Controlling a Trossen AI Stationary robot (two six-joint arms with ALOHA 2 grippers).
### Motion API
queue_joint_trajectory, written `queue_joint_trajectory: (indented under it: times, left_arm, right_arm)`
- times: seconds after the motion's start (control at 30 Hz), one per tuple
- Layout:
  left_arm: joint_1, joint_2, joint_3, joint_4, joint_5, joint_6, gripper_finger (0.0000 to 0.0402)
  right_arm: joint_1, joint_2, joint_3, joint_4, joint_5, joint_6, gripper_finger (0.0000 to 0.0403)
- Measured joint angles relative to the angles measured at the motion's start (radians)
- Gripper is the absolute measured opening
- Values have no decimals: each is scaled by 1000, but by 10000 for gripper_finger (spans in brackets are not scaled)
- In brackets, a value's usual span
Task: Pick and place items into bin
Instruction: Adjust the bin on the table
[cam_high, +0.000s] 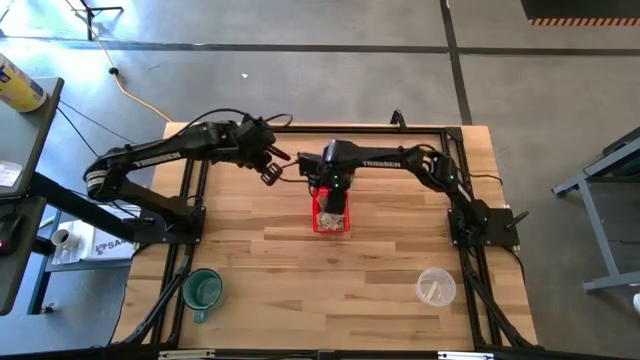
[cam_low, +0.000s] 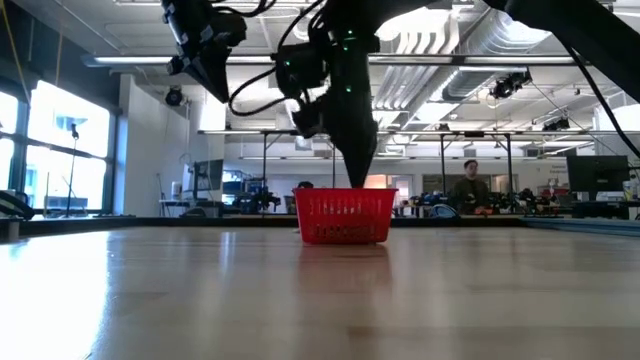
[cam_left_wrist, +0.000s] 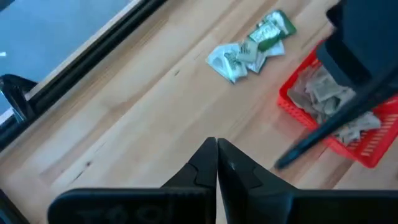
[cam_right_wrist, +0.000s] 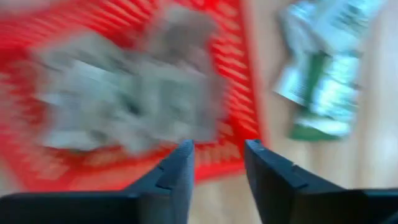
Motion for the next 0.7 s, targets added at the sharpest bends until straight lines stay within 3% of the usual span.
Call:
queue_joint_trajectory:
  times: [0.13,0.23,0.33,0.43,0.53,0.63,0.7]
  left_arm:
    - [6,-12,-44,1,29,-27,49]
    - [5,-11,-125,44,41,-32,49]
    - [17,-10,-255,251,111,-32,49]
    - [63,-9,-377,587,263,2,49]
    - [117,19,-446,866,328,7,49]
    - [181,82,-451,970,354,11,49]
    - [221,146,-442,985,402,23,49]
  right_arm:
    - [-60,-25,-58,-22,51,-67,178]
    - [-122,-93,-152,20,-20,-124,198]
    - [-171,-209,-277,74,-125,-138,203]
    - [-201,-361,-416,157,-181,-133,204]
    - [-210,-520,-553,270,-145,-89,204]
    - [-209,-636,-686,442,-45,0,204]
    - [-209,-659,-755,569,-47,78,204]
